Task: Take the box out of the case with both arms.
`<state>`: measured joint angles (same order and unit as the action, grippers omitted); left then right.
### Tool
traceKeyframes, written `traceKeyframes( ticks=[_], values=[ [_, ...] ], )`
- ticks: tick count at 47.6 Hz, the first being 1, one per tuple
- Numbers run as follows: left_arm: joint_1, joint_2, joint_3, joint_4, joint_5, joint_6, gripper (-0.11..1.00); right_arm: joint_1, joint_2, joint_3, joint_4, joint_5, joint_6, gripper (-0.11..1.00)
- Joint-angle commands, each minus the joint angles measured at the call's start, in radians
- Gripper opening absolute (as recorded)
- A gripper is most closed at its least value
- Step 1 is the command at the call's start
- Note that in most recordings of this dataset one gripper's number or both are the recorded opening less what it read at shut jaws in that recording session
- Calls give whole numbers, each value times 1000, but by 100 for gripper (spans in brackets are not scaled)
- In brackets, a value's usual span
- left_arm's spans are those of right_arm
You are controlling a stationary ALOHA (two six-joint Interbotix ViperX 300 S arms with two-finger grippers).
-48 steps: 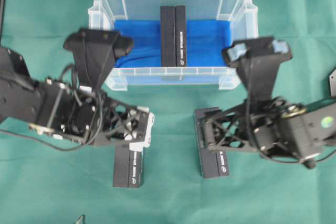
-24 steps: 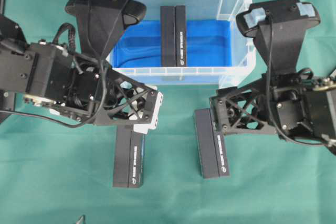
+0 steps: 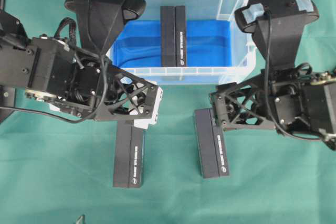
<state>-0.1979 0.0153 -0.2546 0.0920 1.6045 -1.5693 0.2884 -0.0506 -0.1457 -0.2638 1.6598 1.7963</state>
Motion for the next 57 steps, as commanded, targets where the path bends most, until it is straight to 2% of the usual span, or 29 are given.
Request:
traceKeyframes(
  ticks=[1, 9, 15, 21, 29, 47, 57],
  values=[
    [5, -21, -11, 5, 0, 0, 90, -3, -28, -21, -5, 3, -2, 93],
    [5, -21, -11, 3, -2, 3, 90, -3, -28, -23, -5, 3, -18, 93],
    [-3, -34, 3, 5, 5, 8, 90, -2, -38, -12, 15, 20, -31, 88],
    [-11, -80, 55, 3, 28, -2, 90, 2, -69, 18, 34, 54, -31, 83],
    [-17, -163, 155, -3, 37, -17, 90, 11, -146, 94, 37, 77, -20, 83],
    [-72, -405, 436, -5, 34, -132, 90, 23, -368, 296, 51, 95, 8, 83],
    [-117, -505, 523, -5, 34, -213, 90, 40, -413, 351, 54, 109, 29, 83]
  ],
)
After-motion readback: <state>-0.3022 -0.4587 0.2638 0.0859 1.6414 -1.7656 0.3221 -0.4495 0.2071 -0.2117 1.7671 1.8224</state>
